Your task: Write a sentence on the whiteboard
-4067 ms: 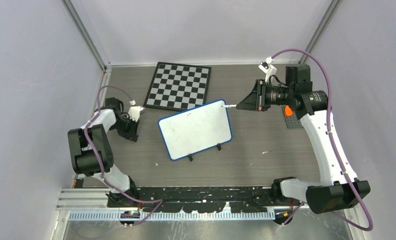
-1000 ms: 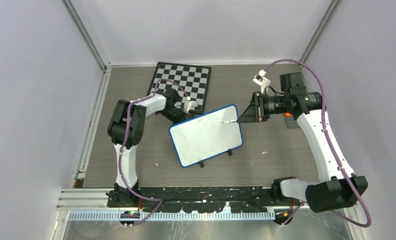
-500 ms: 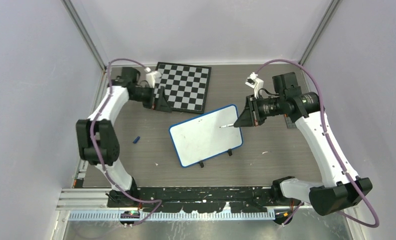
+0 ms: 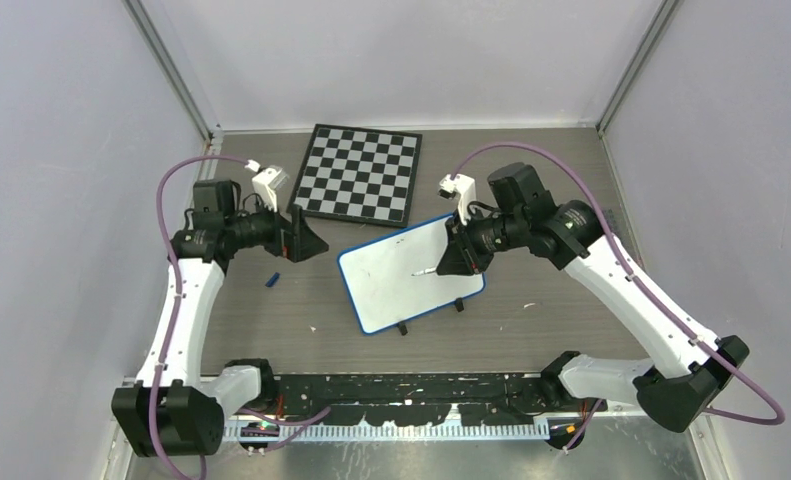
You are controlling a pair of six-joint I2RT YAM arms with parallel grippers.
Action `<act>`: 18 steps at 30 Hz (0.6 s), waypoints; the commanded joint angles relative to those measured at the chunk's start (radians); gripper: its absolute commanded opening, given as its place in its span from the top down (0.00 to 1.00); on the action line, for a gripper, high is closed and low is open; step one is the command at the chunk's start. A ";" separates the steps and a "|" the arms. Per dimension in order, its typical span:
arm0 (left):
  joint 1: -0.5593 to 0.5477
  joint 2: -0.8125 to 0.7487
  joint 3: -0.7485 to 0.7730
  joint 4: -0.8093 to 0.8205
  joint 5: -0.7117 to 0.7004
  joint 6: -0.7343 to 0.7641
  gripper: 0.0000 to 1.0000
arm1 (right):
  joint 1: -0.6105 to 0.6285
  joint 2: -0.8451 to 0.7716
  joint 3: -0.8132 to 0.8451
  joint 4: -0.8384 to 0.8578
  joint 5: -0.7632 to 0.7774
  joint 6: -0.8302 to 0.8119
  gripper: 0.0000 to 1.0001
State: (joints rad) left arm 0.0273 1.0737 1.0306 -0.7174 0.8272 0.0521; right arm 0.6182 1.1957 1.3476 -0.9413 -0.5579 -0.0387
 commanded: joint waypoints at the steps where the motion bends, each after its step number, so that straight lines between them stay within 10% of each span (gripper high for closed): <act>1: -0.002 0.007 0.005 -0.022 0.137 -0.011 0.00 | 0.034 -0.016 -0.049 0.153 0.028 0.037 1.00; 18: -0.150 0.165 -0.010 0.076 0.205 -0.055 0.24 | 0.205 0.069 -0.145 0.339 0.213 0.045 1.00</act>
State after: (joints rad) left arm -0.0929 1.2018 0.9905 -0.6777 0.9958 -0.0006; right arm 0.7841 1.2526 1.2003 -0.6991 -0.4236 0.0067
